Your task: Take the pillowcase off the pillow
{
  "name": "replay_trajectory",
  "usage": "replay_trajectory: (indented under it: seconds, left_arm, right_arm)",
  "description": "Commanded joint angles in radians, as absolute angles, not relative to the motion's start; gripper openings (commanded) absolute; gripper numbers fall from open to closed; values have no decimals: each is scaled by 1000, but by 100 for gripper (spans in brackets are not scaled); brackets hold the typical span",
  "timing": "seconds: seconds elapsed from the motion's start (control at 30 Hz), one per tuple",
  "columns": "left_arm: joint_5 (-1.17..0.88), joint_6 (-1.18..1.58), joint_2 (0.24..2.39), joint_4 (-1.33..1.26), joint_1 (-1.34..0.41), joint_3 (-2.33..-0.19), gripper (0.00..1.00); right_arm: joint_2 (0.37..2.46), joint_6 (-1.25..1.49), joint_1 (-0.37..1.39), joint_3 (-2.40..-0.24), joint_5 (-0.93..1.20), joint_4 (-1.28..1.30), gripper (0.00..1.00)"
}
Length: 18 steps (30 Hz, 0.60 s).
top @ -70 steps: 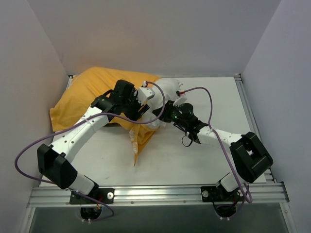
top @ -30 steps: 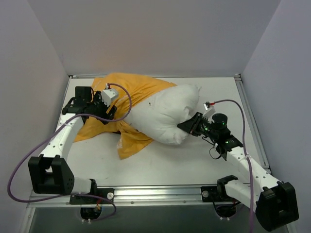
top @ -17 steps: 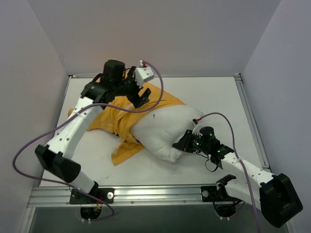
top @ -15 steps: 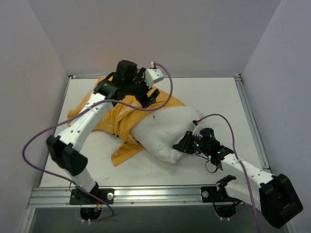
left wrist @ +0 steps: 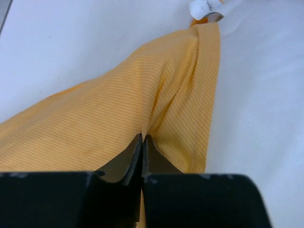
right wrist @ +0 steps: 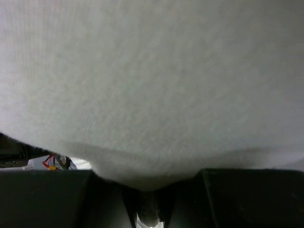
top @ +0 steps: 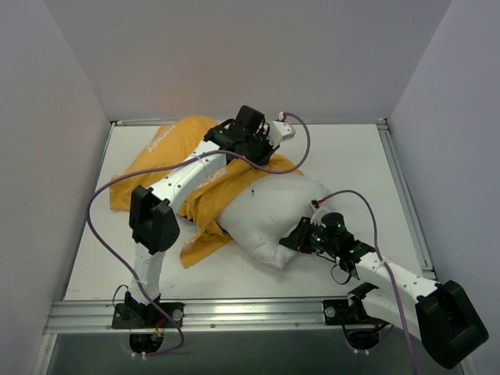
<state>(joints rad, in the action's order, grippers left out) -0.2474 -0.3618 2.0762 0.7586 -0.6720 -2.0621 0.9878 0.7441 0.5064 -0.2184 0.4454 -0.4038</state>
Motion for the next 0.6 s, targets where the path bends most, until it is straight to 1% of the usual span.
replay_trajectory:
  seconds: [0.0,0.1,0.17,0.3,0.33,0.43,0.57]
  left_arm:
    - [-181,-328,2082,758,-664,-2082,2]
    - [-160,-293,2071,742,-629,-2074,2]
    - [-106,-284,2072,727,-580,-2086,2]
    - [110,-330,2098,687,-456,-2124,2]
    - [127,-343,2103,686,-395,-2128,2]
    - [152,-403,2089,658,-309,-2089,2]
    - [138,-507,2016,589,-154,-1968,2]
  right_arm:
    - [954,739,523,-199,437,-284,0]
    - [908,738,520,-204,417,-229,0]
    - [873,739,520,-204,416,-186,0]
    - [800,755,522,-204,417,-111,0]
    - [779,759,520,-207,414,-97,0]
    - [703,769,520,-227,387,-26,0]
    - [644,764,515,-252,364,54,0]
